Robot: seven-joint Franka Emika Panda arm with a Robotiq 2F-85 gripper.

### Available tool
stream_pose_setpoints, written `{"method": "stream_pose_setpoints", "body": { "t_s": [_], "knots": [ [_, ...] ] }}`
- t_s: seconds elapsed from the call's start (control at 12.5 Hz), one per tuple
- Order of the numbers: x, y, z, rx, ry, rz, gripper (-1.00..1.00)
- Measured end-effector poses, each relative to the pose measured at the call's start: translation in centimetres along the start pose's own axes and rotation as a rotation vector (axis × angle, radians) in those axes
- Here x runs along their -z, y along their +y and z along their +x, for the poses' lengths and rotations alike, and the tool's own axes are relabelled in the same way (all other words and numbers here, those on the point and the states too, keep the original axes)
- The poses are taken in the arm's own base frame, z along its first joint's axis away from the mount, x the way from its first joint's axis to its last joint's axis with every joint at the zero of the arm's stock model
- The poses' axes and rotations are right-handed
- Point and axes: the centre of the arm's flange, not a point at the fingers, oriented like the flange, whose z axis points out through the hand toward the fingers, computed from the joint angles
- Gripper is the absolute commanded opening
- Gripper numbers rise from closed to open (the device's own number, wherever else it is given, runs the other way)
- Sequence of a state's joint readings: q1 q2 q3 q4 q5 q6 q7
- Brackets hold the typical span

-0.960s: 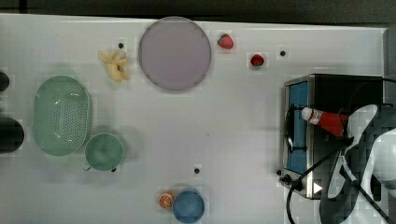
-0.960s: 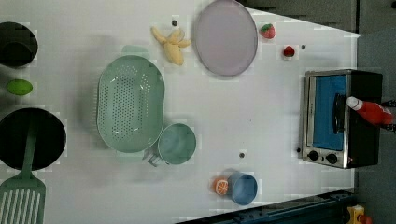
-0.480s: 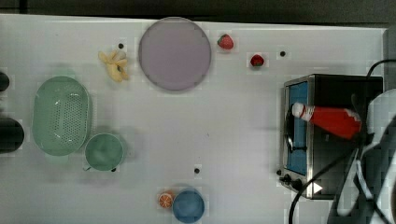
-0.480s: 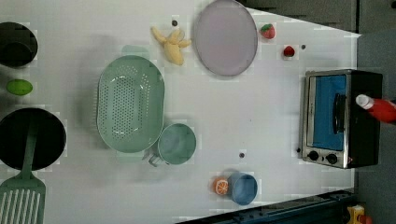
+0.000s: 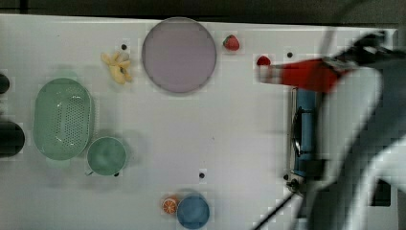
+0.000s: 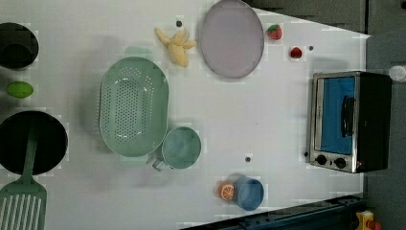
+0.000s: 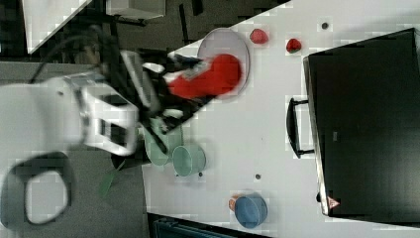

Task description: Pick Ketchup from oven and place it on table.

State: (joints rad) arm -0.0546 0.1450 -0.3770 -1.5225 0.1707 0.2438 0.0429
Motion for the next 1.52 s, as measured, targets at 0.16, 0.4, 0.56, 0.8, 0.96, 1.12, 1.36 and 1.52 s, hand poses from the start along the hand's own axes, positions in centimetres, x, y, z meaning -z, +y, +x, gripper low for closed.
{"method": "stream_pose_setpoints", "body": {
  "t_s": [0.16, 0.4, 0.56, 0.8, 0.96, 1.12, 1.36, 1.52],
  "knots": [
    [-5.1, -5.7, -10.6, 0.192, -0.124, -0.079, 0.27],
    [-11.6, -7.6, -19.3, 0.348, -0.177, -0.187, 0.27],
    [-17.0, -6.6, -20.7, 0.374, -0.160, -0.221, 0.27],
    [-25.7, -0.7, -19.7, 0.380, -0.090, -0.257, 0.27],
    [-30.4, 4.1, -19.6, 0.350, -0.098, -0.286, 0.26],
    [-32.4, 3.8, -20.7, 0.390, -0.077, -0.268, 0.26],
    [-34.4, 4.8, -22.8, 0.405, -0.084, -0.253, 0.27],
    [-35.9, 5.5, -22.8, 0.403, -0.094, -0.284, 0.43]
  ]
}}
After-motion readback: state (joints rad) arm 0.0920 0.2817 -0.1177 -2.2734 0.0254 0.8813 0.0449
